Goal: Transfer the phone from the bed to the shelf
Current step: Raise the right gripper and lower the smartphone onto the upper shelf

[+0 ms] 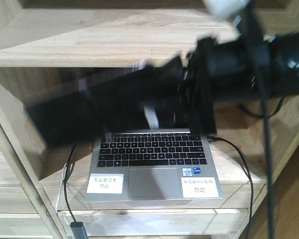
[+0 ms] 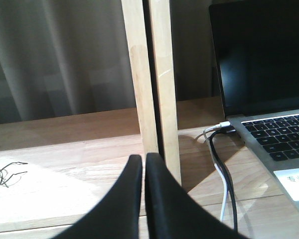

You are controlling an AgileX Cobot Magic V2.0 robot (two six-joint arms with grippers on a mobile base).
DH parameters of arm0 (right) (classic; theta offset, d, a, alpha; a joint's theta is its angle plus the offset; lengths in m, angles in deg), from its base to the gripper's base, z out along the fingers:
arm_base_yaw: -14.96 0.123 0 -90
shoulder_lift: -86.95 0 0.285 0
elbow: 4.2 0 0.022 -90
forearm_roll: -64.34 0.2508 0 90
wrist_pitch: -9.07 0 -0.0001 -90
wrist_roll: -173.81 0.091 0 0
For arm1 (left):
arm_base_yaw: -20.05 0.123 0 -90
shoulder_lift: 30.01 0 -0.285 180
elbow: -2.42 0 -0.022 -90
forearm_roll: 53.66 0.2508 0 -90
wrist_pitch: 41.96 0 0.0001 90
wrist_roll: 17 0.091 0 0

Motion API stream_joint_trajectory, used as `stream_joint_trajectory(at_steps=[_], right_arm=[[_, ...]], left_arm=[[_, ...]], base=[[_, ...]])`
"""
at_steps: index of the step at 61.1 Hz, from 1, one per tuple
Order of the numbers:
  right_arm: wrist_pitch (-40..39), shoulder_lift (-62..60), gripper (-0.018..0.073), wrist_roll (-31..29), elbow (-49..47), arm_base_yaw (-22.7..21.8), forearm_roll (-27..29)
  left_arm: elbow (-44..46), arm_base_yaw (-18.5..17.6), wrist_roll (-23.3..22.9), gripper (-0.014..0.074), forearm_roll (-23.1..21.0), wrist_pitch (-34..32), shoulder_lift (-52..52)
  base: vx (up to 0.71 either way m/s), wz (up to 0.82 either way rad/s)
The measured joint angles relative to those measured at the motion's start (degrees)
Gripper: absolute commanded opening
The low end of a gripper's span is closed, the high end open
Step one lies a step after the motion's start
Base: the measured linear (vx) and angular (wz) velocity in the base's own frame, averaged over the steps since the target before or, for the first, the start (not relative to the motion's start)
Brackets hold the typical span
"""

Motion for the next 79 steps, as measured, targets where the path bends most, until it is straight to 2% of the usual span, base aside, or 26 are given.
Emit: stream_joint_trajectory(at_steps=[10, 28, 40, 54, 62, 79], right_arm=[[-5.9, -0.8, -0.0002, -1.5, -1.2, 0.0, 2.3], [-12.9, 2.0, -0.0002, -2.1, -11.7, 0.0, 3.5], [-13.9, 8.0, -0.0002, -2.1, -20.0, 0.5, 3.6], [-18.3, 17.1, -0.0002, -2.1, -28.9, 4.4, 3.6], [-21.7, 22.0, -0.0002, -2.1, -32.0, 6.0, 3.6], [-30.4, 30.6, -0.0002, -2.1, -34.8, 6.3, 3.7]], left_arm=[[0.0, 0.0, 0.0, 0.0001, 0.0, 0.0, 0.0], [0.0, 0.0, 0.0, 0.0001, 0.0, 0.0, 0.0], [0.0, 0.0, 0.0, 0.0001, 0.0, 0.0, 0.0], [0.0, 0.0, 0.0, 0.0001, 0.0, 0.0, 0.0], [0.0, 0.0, 0.0, 0.0001, 0.0, 0.0, 0.0], [0.0, 0.0, 0.0, 0.0001, 0.0, 0.0, 0.0]], base=[[0.00, 0.00], [0.00, 0.00], [0.00, 0.00], [0.00, 0.00], [0.00, 0.00], [0.00, 0.00]])
